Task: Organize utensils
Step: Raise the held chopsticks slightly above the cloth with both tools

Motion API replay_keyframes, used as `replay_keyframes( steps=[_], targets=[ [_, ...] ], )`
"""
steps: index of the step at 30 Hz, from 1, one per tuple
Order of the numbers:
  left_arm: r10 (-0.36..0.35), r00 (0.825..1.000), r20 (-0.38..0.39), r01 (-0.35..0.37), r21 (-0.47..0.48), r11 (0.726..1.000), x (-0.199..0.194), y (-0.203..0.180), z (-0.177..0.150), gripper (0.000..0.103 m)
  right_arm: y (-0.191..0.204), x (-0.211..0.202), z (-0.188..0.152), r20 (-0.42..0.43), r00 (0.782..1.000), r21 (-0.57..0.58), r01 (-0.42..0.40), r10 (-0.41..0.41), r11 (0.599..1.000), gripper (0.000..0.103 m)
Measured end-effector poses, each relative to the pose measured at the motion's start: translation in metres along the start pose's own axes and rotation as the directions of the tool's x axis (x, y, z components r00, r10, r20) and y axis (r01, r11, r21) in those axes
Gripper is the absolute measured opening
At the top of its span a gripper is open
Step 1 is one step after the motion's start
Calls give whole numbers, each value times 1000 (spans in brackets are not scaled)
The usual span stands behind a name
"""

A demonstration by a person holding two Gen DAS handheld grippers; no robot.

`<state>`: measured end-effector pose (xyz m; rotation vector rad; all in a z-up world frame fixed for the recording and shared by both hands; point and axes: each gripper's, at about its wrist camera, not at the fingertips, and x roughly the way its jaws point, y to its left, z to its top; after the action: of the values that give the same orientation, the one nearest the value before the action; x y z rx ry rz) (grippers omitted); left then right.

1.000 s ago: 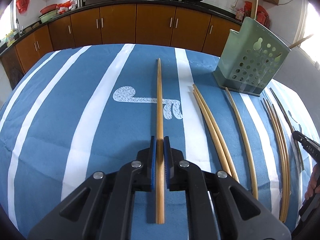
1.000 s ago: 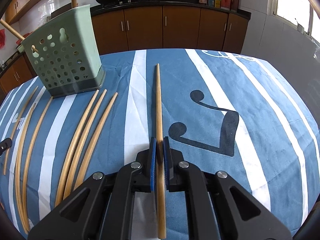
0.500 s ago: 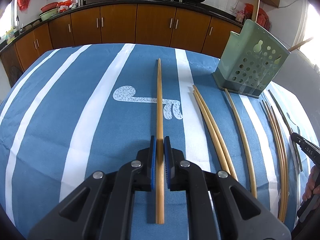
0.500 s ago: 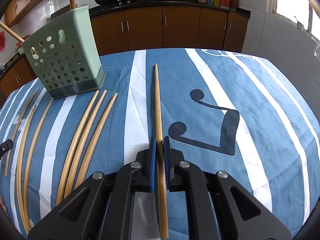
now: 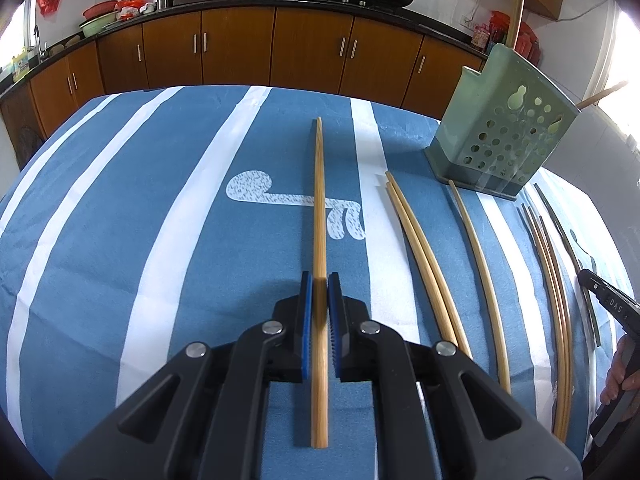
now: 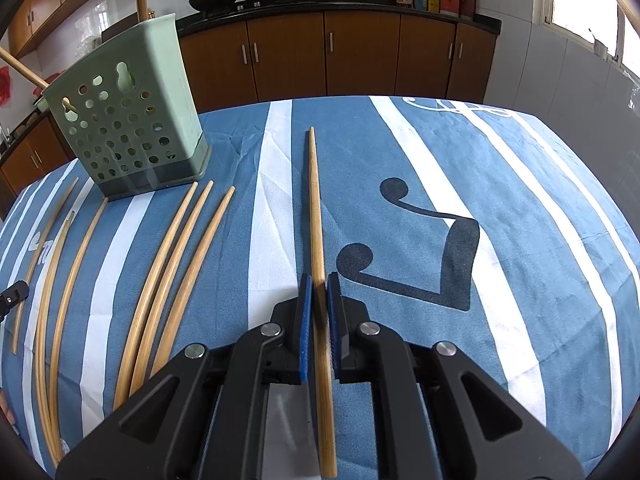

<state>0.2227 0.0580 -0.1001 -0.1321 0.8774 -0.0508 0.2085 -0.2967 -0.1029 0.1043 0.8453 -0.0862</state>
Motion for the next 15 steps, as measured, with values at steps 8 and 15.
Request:
replay_keyframes(
  steps=[8, 15],
  targets=[
    [-7, 1000, 0, 7, -8, 1000, 0, 1, 0, 10, 0, 0, 0, 0, 1000, 3, -3, 3, 1000, 9],
    [18, 1000, -18, -17, 55, 998, -8, -2, -9, 11, 1, -9, -10, -1, 1000, -30, 4, -4, 1000, 9]
  ],
)
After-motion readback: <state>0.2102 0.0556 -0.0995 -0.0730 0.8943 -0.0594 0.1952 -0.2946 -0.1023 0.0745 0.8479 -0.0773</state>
